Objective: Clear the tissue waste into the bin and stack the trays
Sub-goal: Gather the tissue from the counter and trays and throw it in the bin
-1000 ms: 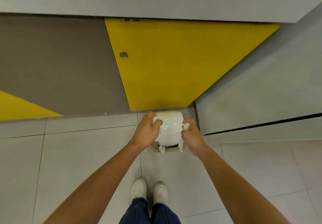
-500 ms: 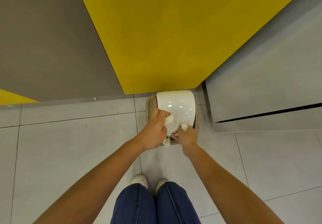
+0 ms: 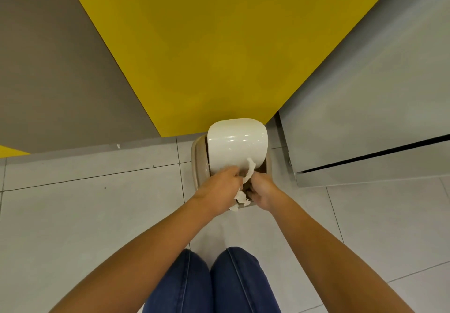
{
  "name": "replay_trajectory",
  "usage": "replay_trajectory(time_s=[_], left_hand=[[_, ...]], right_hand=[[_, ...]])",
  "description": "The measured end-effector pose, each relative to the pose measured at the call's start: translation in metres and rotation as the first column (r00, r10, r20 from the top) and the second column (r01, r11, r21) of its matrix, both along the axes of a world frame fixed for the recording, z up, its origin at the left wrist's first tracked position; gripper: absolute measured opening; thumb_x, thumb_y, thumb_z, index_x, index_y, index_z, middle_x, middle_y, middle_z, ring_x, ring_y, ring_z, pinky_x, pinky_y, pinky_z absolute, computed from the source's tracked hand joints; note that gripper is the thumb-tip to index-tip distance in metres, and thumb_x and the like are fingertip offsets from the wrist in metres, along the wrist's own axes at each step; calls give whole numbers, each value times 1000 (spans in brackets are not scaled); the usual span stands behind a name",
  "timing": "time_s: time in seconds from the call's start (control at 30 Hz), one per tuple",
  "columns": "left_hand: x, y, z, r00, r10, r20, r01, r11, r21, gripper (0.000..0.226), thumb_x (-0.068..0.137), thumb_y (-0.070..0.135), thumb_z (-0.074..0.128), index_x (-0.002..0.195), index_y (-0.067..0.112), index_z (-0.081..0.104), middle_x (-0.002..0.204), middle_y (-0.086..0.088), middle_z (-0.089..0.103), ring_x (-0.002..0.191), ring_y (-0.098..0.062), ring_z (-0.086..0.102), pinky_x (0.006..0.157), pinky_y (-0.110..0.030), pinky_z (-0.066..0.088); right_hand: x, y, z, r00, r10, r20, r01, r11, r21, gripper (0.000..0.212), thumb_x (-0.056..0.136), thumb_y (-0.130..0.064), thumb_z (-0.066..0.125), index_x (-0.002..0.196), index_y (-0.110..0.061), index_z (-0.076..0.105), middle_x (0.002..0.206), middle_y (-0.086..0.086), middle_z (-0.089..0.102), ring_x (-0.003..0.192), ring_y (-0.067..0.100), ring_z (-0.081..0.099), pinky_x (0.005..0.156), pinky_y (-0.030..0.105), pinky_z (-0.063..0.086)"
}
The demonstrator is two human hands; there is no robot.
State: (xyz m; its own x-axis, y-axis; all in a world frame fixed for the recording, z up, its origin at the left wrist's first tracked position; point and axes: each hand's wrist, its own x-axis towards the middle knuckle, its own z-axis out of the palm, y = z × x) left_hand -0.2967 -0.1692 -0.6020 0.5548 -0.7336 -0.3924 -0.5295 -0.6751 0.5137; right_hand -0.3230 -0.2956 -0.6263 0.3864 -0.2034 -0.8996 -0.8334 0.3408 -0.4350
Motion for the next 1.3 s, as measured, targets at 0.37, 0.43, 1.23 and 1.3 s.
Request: replay_trajectory(time_s=[0.37, 0.43, 1.23, 1.3], left_hand=[[2, -37, -48, 963, -271, 5, 220, 791, 571, 51, 95, 17, 48, 142, 5, 32, 147, -15, 27, 135, -35, 26, 106, -42, 34], [1, -40, -49, 956, -290, 33, 214, 772, 599, 59, 92, 20, 53, 144, 5, 28, 147, -14, 27, 135, -35, 26, 107, -42, 31], [-7, 42, 189, 815, 558, -155, -568, 823, -21, 47, 86, -3, 49, 128, 18, 55, 127, -7, 57, 112, -22, 56, 89, -23, 42], [-14, 50, 225, 800, 582, -148, -595, 801, -66, 42, 86, 4, 52, 124, 19, 57, 122, -5, 60, 107, -20, 57, 83, -20, 40]], right_hand=[[-3, -6, -9, 992, 129, 9, -127, 984, -128, 42, 98, -35, 38, 134, -14, 47, 138, 6, 50, 129, 23, 43, 105, 33, 32], [-4, -5, -7, 992, 126, 4, -124, 984, -126, 43, 99, -34, 38, 136, -13, 44, 140, 8, 48, 131, 24, 41, 106, 33, 31], [-7, 35, 220, 929, 369, -12, -360, 897, -256, 41, 97, -35, 41, 132, -15, 49, 137, 7, 49, 123, 25, 45, 105, 38, 37], [-8, 42, 257, 899, 437, 25, -406, 854, -325, 37, 96, -29, 39, 123, -9, 54, 130, 13, 53, 122, 29, 47, 104, 42, 37]])
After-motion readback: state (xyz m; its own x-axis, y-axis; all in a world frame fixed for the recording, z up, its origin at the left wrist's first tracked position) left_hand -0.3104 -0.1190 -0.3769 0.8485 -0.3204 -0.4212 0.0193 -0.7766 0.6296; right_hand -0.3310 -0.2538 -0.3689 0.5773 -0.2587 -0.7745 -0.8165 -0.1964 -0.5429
